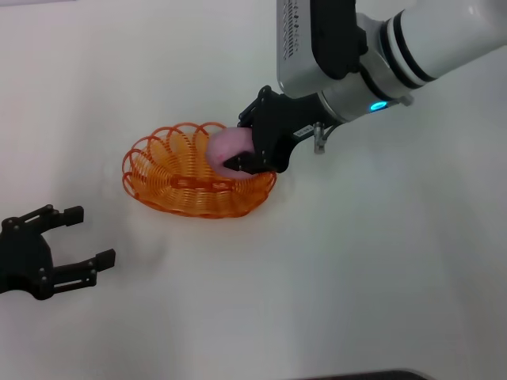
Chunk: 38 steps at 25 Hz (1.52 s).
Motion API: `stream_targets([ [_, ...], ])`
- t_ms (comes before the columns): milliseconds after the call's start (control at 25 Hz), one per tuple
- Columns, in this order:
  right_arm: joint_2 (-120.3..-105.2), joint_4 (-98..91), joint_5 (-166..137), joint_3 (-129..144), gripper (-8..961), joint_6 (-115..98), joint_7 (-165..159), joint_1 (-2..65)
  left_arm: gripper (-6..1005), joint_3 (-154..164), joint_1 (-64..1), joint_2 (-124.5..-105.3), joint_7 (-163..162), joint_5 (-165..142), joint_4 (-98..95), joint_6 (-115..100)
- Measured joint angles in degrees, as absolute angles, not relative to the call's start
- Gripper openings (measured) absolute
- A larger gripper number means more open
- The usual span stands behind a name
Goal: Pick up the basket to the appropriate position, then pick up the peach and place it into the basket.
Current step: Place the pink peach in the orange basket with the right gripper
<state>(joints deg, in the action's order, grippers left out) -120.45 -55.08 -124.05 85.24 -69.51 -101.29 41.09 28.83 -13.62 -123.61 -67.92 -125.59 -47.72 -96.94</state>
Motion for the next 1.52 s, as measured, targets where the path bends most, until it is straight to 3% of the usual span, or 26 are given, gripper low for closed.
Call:
stream_targets([
  [720, -120.30, -54.29, -120.88, 86.92, 458, -67.78, -99.38, 40.50, 887, 28.82, -13.62, -123.63, -67.94, -125.59, -47.60, -96.94],
  [1280, -120.23, -53.61, -120.66, 86.72, 888, -67.58, -99.14, 40.25, 887, 28.83, -13.69, -123.57, -67.94, -125.59, -47.54, -96.94],
  [1520, -119.83, -54.88, -118.58, 84.77, 956, -69.54, -97.66, 38.46, 887, 28.83, -13.89, -123.57, -67.94, -125.59, -47.43, -96.94],
])
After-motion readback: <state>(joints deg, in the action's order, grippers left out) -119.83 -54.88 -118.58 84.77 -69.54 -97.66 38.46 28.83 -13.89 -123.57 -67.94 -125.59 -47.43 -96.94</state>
